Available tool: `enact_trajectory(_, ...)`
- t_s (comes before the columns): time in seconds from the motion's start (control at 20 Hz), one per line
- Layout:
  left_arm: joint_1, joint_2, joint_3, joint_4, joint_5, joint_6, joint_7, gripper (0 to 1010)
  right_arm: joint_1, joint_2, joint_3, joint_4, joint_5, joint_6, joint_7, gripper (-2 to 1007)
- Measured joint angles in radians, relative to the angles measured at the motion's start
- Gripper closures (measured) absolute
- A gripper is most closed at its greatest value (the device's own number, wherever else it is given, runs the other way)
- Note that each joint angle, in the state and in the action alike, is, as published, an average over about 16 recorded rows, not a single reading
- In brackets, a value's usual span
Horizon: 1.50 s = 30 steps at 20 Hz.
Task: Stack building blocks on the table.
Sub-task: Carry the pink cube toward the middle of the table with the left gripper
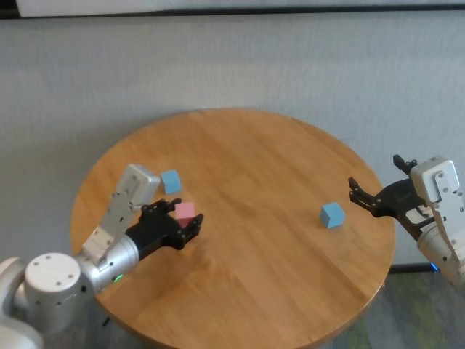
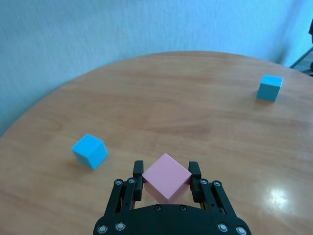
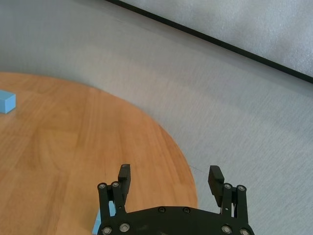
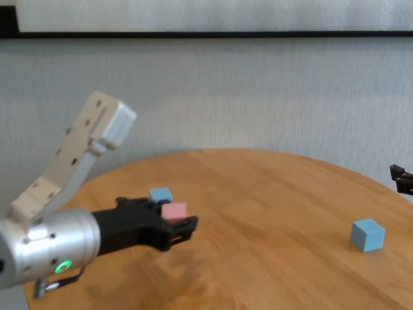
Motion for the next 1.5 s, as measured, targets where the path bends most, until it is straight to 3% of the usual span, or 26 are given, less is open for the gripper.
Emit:
enact_trajectory(0.35, -0.077, -0.046, 0.039, 0.080, 0.025, -0.024, -0.039, 438, 0.000, 0.000, 0.000, 0.000, 0.000, 0.000, 0.000, 0)
enact_trajectory(0.8, -0.133, -0.086, 0.089, 0.167, 0.061, -0.042, -0.070, 438, 0.000, 0.000, 0.000, 0.000, 0.000, 0.000, 0.000, 0)
enact_trajectory(1.5, -0.193, -0.131, 0.117, 0.295, 0.076, -0.071, -0.098, 438, 0.000, 0.000, 0.000, 0.000, 0.000, 0.000, 0.000, 0)
